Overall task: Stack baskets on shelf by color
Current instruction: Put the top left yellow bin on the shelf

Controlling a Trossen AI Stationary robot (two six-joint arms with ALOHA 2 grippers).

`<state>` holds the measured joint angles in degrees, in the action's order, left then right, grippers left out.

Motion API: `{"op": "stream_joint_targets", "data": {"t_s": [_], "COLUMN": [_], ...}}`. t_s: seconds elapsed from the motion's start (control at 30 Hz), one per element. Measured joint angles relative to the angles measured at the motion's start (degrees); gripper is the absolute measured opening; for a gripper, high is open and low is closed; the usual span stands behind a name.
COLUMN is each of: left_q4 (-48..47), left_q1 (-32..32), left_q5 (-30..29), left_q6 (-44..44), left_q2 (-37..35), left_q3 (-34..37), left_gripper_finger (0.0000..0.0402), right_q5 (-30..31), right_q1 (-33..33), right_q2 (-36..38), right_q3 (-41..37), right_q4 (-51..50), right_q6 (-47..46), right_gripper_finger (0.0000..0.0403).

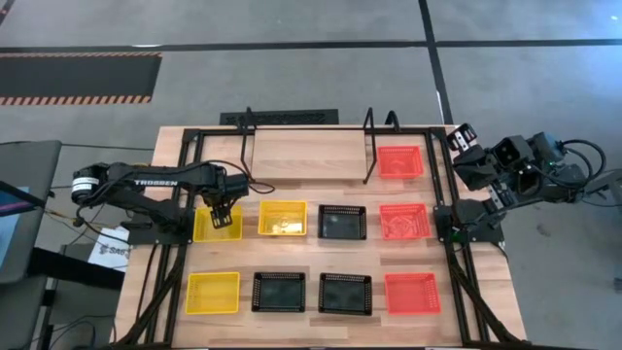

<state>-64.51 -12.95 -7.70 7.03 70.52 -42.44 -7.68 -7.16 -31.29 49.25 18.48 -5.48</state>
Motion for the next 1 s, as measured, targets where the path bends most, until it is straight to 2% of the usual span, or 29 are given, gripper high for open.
{"op": "stream_joint_targets", "data": {"t_s": [0.2, 0.57, 1.0], "left_q4": [0.55, 1.04, 1.06], "left_q1": [0.04, 0.04, 0.04], "left_q5": [2.51, 2.50, 2.59], "left_q6": [-0.59, -0.57, -0.48], "left_q2": [0.00, 1.51, 18.10], "left_q3": [0.57, 0.76, 0.74], "left_gripper_finger": [0.0213, 0.0213, 0.0207], "right_q5": [0.00, 0.00, 0.00], "right_q1": [0.00, 0.00, 0.00], "right_q2": [0.00, 0.01, 0.02], "right_q3": [0.00, 0.00, 0.00], "right_q4": [0.07, 0.31, 0.42], "right_q6": [0.00, 0.15, -0.04], "right_gripper_finger": [0.0051, 0.0051, 0.0051]}}
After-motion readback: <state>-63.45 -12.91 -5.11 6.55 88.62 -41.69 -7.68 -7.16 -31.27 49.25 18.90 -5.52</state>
